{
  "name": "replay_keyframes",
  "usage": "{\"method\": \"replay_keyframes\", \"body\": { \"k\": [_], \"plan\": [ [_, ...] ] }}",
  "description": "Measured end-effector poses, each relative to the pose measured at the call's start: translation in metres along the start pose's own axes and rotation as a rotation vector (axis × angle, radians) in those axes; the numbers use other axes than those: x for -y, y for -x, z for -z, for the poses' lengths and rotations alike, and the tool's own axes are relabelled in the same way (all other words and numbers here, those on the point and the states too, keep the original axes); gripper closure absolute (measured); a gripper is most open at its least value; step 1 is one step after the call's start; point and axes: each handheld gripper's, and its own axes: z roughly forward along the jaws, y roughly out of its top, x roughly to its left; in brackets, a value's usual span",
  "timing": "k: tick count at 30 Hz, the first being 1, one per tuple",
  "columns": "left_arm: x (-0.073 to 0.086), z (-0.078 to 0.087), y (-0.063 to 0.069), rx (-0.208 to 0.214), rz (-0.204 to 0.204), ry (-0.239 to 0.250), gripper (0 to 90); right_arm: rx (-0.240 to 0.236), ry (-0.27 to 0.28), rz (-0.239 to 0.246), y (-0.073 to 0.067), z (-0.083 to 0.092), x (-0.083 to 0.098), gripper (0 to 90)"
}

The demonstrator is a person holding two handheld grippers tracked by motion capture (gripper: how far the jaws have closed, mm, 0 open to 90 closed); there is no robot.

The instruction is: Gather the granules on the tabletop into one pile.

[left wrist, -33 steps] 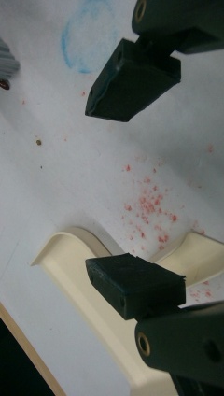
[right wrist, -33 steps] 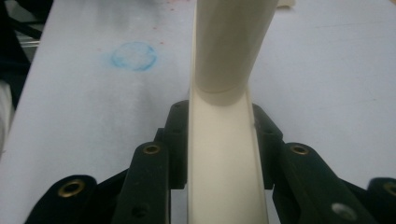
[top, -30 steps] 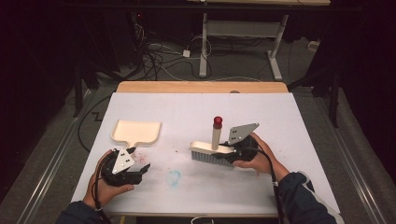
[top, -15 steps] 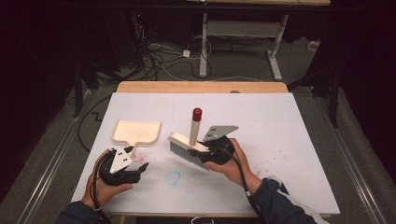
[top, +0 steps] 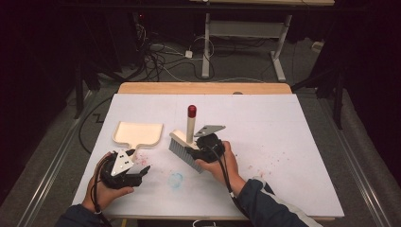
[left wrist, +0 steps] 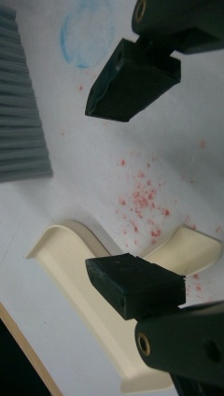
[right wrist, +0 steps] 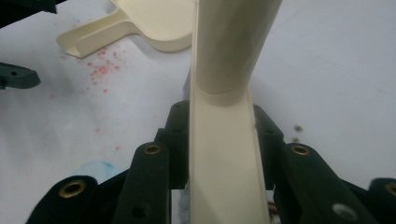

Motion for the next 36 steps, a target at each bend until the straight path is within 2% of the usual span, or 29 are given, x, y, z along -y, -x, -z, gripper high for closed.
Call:
{"method": "replay_keyframes", "body": {
  "k": [3, 7, 10, 13, 19, 22, 25, 29, 32, 33, 36],
  "plan": [
    [-0.001, -0.001, 0.000, 0.004, -0.003, -0.006, 22.7, 0.007, 0.003, -0.047, 0.012, 0.012, 0.009, 67.1],
    [-0.002, -0.003, 0.001, 0.009, -0.008, -0.010, 22.7, 0.006, -0.002, -0.097, 0.021, 0.030, 0.019, 67.3],
    [-0.003, -0.004, 0.002, 0.014, -0.015, -0.016, 22.7, 0.008, 0.006, -0.088, 0.023, 0.044, 0.021, 67.3],
    [-0.004, -0.005, 0.003, 0.019, -0.020, -0.016, 22.7, -0.006, 0.040, -0.078, 0.022, 0.059, 0.021, 67.3],
    [-0.003, -0.004, 0.003, 0.021, -0.011, -0.017, 22.7, 0.026, 0.098, -0.013, 0.026, 0.090, 0.019, 67.3],
    [-0.003, -0.003, 0.003, 0.009, -0.012, -0.013, 22.7, 0.099, 0.116, 0.017, 0.036, 0.104, 0.023, 67.3],
    [-0.003, -0.003, 0.003, 0.002, -0.013, -0.014, 22.7, 0.226, 0.102, 0.046, 0.049, 0.114, 0.030, 67.3],
    [-0.004, -0.004, 0.005, -0.001, -0.020, -0.020, 22.7, 0.345, 0.070, 0.036, 0.066, 0.117, 0.043, 67.3],
    [-0.005, -0.005, 0.005, -0.003, -0.025, -0.025, 22.7, 0.401, 0.032, 0.036, 0.075, 0.109, 0.050, 67.3],
    [-0.005, -0.005, 0.005, -0.004, -0.029, -0.028, 22.7, 0.409, 0.018, 0.025, 0.076, 0.105, 0.051, 67.3],
    [-0.005, -0.005, 0.006, -0.004, -0.028, -0.028, 22.7, 0.419, -0.020, 0.046, 0.074, 0.093, 0.055, 67.3]
  ]
}}
